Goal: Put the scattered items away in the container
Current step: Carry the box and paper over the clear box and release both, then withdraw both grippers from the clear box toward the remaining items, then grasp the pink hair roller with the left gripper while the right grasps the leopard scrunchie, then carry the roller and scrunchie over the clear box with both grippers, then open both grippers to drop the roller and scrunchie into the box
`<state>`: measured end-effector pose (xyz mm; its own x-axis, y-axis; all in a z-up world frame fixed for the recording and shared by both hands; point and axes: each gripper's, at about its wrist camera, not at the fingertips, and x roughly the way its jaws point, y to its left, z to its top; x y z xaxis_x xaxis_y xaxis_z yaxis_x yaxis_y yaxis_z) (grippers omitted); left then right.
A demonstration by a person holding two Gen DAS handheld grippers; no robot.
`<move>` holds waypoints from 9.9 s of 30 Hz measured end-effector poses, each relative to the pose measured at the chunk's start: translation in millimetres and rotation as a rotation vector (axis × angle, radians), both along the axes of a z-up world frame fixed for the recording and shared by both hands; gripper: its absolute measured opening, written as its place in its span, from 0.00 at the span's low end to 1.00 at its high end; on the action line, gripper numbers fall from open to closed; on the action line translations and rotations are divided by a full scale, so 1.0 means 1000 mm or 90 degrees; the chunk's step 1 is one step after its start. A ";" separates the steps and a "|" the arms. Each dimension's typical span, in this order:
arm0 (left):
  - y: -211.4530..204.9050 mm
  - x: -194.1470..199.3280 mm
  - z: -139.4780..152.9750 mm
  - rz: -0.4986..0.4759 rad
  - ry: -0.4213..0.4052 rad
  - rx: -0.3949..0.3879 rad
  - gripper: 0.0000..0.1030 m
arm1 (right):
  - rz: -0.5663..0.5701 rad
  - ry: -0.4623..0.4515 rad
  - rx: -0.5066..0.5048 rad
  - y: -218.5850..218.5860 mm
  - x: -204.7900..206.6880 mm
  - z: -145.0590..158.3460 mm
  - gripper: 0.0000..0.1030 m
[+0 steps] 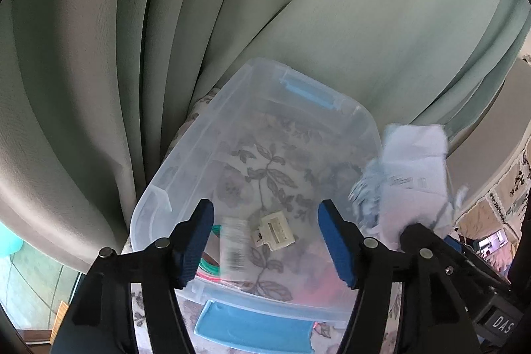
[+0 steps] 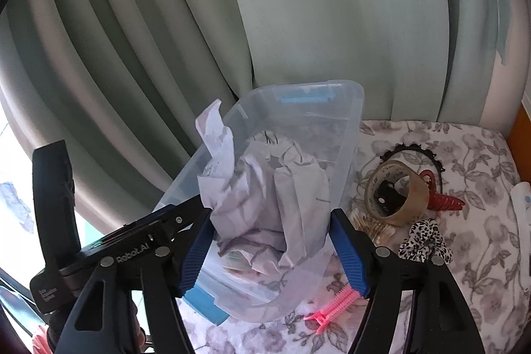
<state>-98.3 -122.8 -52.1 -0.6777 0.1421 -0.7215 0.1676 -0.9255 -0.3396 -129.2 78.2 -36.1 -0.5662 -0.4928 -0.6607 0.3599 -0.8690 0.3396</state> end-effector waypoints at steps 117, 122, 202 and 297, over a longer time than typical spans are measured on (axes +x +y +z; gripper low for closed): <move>0.208 -0.005 -0.132 -0.128 -0.152 -0.270 0.80 | -0.117 -0.148 -0.012 0.179 0.007 -0.133 0.91; 0.207 -0.015 -0.146 -0.133 -0.173 -0.262 0.74 | -0.093 -0.154 -0.005 0.163 -0.012 -0.143 0.87; 0.216 0.069 0.008 -0.164 0.069 -0.241 0.29 | -0.153 0.006 -0.099 0.174 0.091 -0.004 0.25; 0.015 0.015 0.002 0.037 0.052 -0.038 0.64 | 0.039 -0.008 0.031 -0.019 0.023 -0.013 0.37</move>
